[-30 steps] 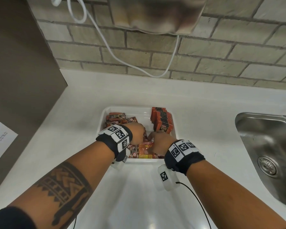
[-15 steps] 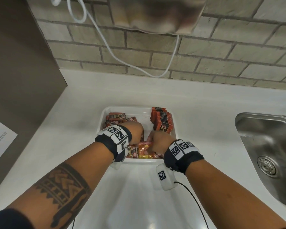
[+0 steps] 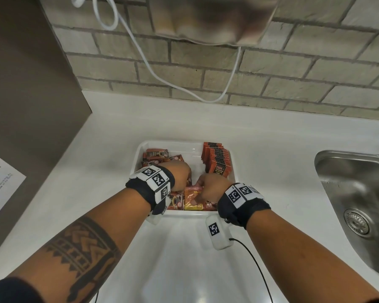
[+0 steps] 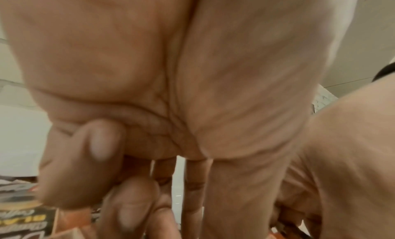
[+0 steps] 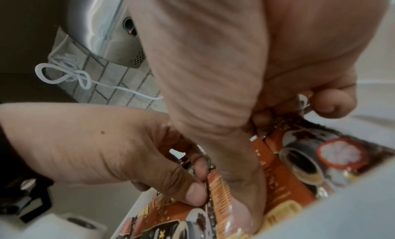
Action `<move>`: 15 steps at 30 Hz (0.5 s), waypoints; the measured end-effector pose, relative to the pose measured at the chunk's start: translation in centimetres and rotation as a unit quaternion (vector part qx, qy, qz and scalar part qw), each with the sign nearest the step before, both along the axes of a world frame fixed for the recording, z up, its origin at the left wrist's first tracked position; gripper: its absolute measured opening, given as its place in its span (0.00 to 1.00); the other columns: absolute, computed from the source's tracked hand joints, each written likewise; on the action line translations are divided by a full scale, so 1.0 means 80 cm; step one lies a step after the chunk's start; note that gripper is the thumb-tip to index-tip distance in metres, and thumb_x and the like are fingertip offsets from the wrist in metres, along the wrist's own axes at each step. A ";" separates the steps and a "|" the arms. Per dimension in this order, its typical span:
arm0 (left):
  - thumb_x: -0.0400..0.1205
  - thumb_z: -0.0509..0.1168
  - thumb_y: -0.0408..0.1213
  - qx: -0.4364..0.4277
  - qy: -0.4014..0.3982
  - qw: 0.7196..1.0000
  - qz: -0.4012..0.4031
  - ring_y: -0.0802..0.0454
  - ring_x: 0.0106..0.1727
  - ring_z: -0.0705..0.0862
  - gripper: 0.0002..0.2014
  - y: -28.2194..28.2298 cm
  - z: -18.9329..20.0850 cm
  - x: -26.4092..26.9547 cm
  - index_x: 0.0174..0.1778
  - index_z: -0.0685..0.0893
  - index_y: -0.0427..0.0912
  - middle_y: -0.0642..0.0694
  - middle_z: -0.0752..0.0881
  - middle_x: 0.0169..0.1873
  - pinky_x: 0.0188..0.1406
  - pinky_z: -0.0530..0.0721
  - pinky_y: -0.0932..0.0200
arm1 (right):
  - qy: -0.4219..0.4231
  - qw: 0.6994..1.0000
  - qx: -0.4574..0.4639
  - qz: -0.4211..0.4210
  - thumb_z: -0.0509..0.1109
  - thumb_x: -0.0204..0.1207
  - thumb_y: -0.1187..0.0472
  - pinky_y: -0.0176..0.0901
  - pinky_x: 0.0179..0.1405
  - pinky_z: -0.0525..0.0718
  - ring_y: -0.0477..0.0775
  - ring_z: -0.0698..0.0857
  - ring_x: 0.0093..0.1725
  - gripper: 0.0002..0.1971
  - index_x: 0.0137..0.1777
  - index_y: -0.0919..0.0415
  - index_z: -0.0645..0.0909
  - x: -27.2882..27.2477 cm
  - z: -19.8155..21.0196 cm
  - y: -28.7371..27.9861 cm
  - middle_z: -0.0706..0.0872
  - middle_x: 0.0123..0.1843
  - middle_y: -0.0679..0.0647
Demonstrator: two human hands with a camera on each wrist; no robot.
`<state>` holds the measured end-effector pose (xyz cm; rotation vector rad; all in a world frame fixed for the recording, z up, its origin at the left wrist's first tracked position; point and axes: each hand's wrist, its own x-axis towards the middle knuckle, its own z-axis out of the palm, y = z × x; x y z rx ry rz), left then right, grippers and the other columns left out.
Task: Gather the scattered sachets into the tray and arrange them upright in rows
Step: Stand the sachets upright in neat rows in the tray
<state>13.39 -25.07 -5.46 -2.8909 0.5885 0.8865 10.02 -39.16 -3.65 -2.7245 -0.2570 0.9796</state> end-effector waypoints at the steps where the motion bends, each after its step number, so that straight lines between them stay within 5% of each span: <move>1: 0.80 0.72 0.36 -0.003 -0.001 1.000 0.002 0.43 0.60 0.87 0.21 0.001 0.000 0.000 0.70 0.85 0.38 0.41 0.88 0.62 0.61 0.87 0.50 | 0.000 1.000 0.004 -0.002 0.80 0.73 0.49 0.45 0.63 0.82 0.57 0.82 0.67 0.34 0.76 0.61 0.76 0.001 0.002 0.000 0.83 0.70 0.55; 8: 0.82 0.69 0.35 -0.020 0.003 1.000 0.014 0.42 0.61 0.86 0.20 0.007 0.000 0.003 0.70 0.84 0.37 0.39 0.87 0.63 0.53 0.83 0.56 | -0.005 1.000 0.018 -0.003 0.81 0.73 0.52 0.42 0.61 0.79 0.56 0.83 0.66 0.30 0.74 0.60 0.79 0.005 0.010 -0.007 0.84 0.68 0.55; 15: 0.80 0.72 0.36 -0.031 0.006 0.999 0.027 0.41 0.61 0.86 0.21 0.007 0.000 0.004 0.69 0.85 0.36 0.39 0.87 0.63 0.57 0.84 0.54 | -0.035 0.999 -0.005 -0.004 0.77 0.76 0.52 0.46 0.66 0.81 0.56 0.83 0.64 0.24 0.70 0.61 0.82 0.007 0.019 -0.020 0.86 0.65 0.55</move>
